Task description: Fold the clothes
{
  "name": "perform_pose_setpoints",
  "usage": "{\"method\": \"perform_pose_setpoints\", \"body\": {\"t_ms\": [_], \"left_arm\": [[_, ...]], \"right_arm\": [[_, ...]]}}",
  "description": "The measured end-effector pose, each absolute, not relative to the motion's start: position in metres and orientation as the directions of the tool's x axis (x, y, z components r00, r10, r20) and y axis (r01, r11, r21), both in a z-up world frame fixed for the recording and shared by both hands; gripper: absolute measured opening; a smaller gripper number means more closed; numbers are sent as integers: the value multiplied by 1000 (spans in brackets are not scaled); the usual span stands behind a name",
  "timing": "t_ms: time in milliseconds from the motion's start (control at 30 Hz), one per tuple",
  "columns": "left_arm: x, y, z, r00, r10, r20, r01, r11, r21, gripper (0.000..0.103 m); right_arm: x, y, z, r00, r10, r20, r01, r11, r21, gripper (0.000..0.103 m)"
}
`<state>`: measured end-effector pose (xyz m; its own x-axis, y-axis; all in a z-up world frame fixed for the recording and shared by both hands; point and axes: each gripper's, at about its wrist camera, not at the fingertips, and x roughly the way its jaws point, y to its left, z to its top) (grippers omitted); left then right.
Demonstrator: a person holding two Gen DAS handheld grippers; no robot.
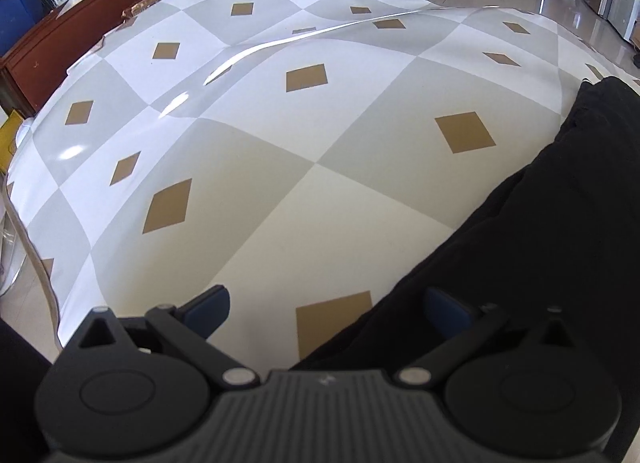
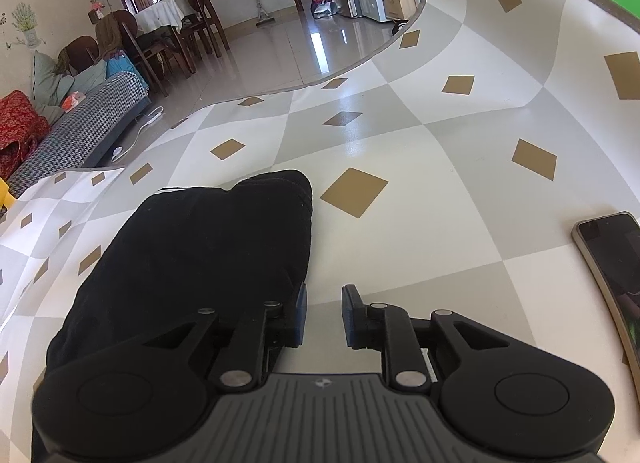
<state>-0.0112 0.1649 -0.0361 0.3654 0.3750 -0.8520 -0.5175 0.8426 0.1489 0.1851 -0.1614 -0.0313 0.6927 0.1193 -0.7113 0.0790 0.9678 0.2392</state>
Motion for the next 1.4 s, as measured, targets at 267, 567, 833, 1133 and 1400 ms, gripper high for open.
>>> {"method": "perform_pose_setpoints", "body": {"t_ms": [267, 567, 833, 1133, 1400], "left_arm": [[-25, 127, -15, 460, 359, -812, -404, 899, 168, 103], [-28, 83, -37, 455, 250, -855, -231, 960, 158, 103], [-29, 99, -44, 447, 178, -877, -272, 961, 56, 103], [-30, 104, -47, 449, 156, -880, -276, 961, 30, 103], [-26, 107, -48, 450, 163, -878, -280, 960, 35, 103]], "right_arm": [[189, -168, -30, 721, 212, -660, 55, 931, 360, 27], [204, -175, -38, 747, 267, -609, 54, 888, 456, 29], [218, -177, -49, 739, 290, -608, 55, 874, 483, 29], [222, -162, -52, 737, 281, -615, 19, 901, 434, 14], [216, -162, -47, 735, 210, -645, 45, 934, 355, 7]]}}
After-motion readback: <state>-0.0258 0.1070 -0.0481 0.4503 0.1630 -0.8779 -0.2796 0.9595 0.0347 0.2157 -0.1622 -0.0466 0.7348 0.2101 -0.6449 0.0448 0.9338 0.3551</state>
